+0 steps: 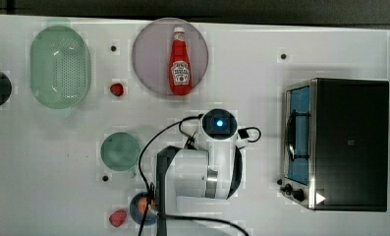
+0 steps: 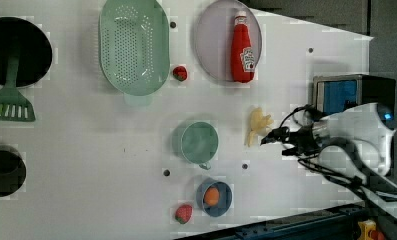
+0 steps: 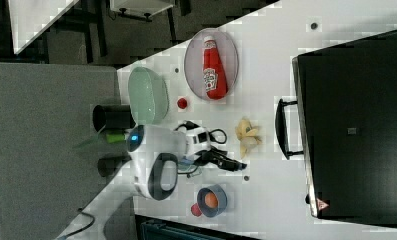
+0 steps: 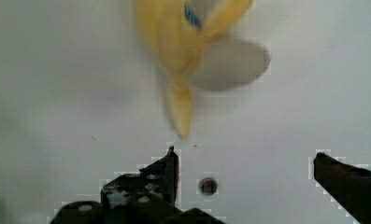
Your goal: Pick Banana and place it in mug.
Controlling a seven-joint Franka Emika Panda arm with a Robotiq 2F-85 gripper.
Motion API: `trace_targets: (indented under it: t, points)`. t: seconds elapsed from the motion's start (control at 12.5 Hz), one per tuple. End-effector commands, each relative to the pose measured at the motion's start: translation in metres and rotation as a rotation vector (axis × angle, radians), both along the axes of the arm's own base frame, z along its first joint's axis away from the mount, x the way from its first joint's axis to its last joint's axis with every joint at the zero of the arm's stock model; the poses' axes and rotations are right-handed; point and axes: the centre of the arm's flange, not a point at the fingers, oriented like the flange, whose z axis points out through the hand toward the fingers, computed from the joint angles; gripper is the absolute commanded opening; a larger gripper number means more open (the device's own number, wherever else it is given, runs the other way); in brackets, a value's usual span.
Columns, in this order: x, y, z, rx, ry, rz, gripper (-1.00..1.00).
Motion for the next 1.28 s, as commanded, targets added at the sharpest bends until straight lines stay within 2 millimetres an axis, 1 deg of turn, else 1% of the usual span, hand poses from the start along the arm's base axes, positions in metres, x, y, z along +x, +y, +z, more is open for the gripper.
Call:
trace_targets:
  t: [0.08, 0.24, 0.4, 0.48, 0.64, 0.72, 0.88, 1.12, 1.2, 1.28]
  points:
    - [0.040, 0.006, 0.016, 0.054, -0.192, 0.326, 1.00]
    - [0.039, 0.006, -0.011, 0.051, -0.207, 0.336, 1.00]
    - [0.032, 0.008, -0.032, 0.056, -0.182, 0.338, 1.00]
    - [0.030, 0.007, -0.039, 0.056, -0.176, 0.336, 1.00]
    - [0.032, 0.008, -0.045, 0.051, -0.204, 0.341, 1.00]
    - [0.028, 0.008, -0.050, 0.052, -0.197, 0.341, 0.93]
    - [0.027, 0.009, -0.051, 0.053, -0.194, 0.341, 0.43]
    - [0.029, 0.008, -0.044, 0.051, -0.207, 0.340, -0.26]
    - [0.030, 0.008, -0.040, 0.049, -0.215, 0.340, -0.40]
    - [0.031, 0.006, -0.035, 0.046, -0.222, 0.337, -0.40]
